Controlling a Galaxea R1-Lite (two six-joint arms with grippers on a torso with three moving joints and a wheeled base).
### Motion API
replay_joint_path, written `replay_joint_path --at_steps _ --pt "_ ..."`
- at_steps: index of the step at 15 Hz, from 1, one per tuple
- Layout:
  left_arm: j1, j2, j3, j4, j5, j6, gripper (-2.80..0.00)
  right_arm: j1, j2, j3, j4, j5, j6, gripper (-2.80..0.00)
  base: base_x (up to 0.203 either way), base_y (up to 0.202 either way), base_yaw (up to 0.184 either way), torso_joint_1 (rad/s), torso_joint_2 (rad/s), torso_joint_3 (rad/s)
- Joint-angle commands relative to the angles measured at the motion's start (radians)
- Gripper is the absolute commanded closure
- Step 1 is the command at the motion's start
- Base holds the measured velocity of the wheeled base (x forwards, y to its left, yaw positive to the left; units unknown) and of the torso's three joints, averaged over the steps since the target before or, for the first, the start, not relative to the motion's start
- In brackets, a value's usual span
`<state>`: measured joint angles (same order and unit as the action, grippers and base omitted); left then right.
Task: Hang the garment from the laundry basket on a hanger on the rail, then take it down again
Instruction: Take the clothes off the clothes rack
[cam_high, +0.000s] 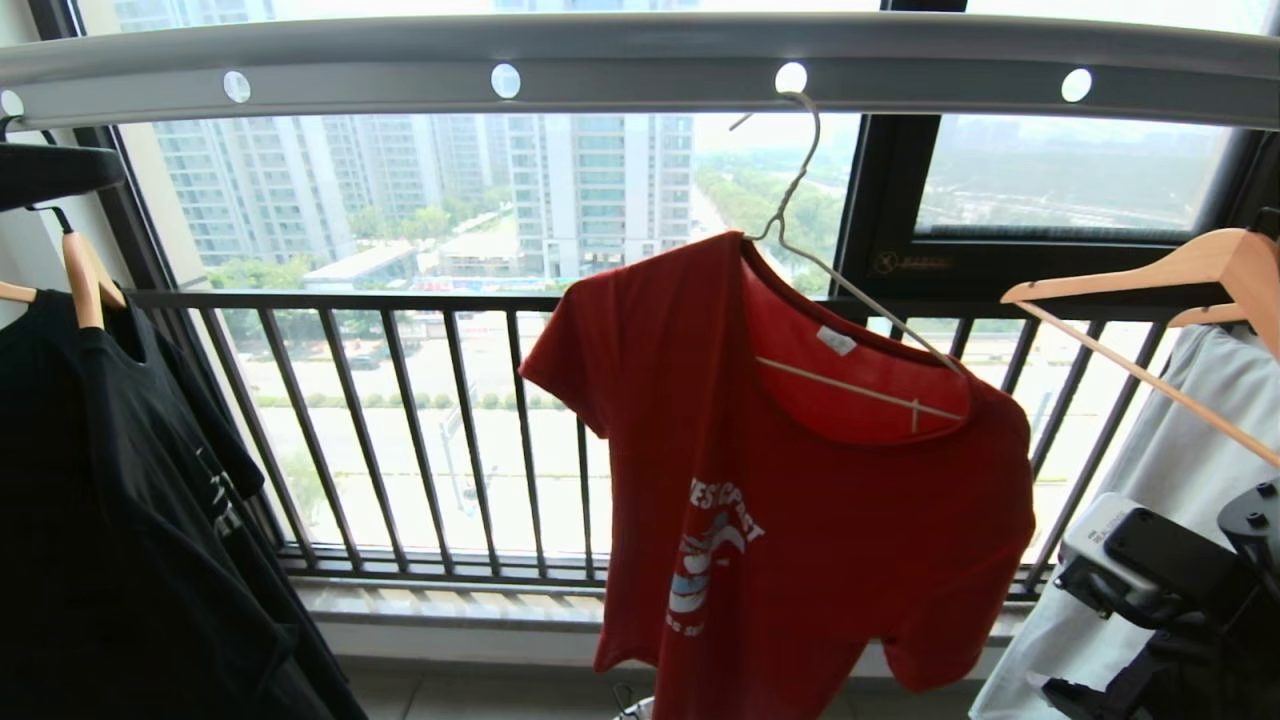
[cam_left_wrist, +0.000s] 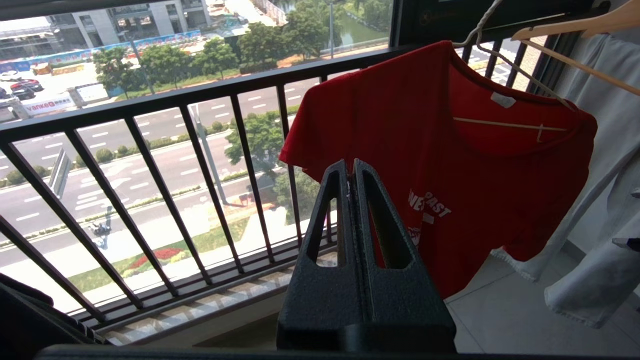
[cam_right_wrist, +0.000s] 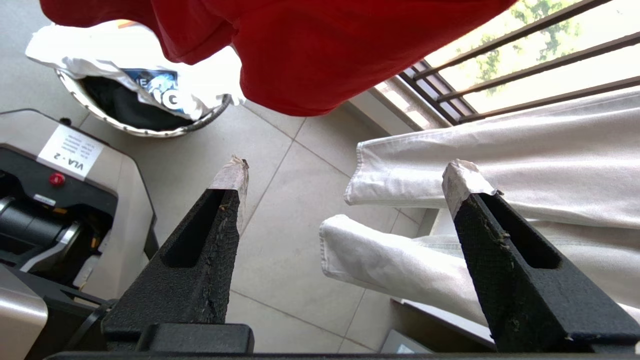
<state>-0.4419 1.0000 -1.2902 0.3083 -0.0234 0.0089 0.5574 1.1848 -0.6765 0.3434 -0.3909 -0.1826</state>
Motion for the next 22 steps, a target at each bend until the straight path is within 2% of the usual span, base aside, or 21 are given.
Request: replay_joint_path --at_steps 1,5,6,7,11,14,15,18,20,22 --pt "0.0 0.002 0.0 0.002 0.0 0.0 0.0 0.001 -0.09 -0.034 -0.001 0.013 -0.008 -2.8 0.0 0.0 0.0 0.0 0.0 0.0" --pt "-0.001 0.002 0.005 0.002 0.0 0.001 0.0 -0.001 -0.1 -0.097 -0.006 0.052 -0.005 -2.8 0.0 0.0 0.0 0.0 0.0 0.0" --pt "0.0 0.002 0.005 0.002 0.0 0.002 0.0 0.001 -0.1 -0.103 -0.006 0.053 -0.005 -2.03 0.0 0.0 0.0 0.0 0.0 0.0" --pt "-0.001 0.002 0.006 0.002 0.0 0.003 0.0 0.0 -0.1 -0.107 -0.007 0.052 -0.005 0.0 0.0 0.0 0.0 0.0 0.0 0.0" --pt "-0.001 0.003 0.019 0.0 -0.001 0.022 0.0 -0.001 -0.096 -0.143 -0.007 0.052 -0.005 0.0 0.0 0.0 0.0 0.0 0.0 0.0" --pt "-0.003 0.012 0.017 0.0 -0.004 0.022 0.0 -0.001 -0.086 -0.229 -0.008 0.054 -0.005 0.0 0.0 0.0 0.0 0.0 0.0 0.0" --pt "-0.005 0.015 0.017 0.0 -0.026 0.021 0.0 -0.001 -0.079 -0.265 -0.008 0.059 -0.007 0.0 0.0 0.0 0.0 0.0 0.0 0.0" --pt "-0.007 0.025 0.022 0.005 -0.168 0.013 0.0 0.0 -0.023 -0.395 -0.003 0.07 -0.043 0.0 0.0 0.0 0.0 0.0 0.0 0.0" --pt "-0.008 0.053 0.024 0.006 -0.175 0.014 0.0 0.002 0.004 -0.481 -0.003 0.093 -0.084 0.0 0.0 0.0 0.0 0.0 0.0 0.0" --pt "-0.008 0.076 0.028 0.005 -0.177 0.014 0.0 0.005 0.039 -0.544 -0.006 0.15 -0.109 0.0 0.0 0.0 0.0 0.0 0.0 0.0"
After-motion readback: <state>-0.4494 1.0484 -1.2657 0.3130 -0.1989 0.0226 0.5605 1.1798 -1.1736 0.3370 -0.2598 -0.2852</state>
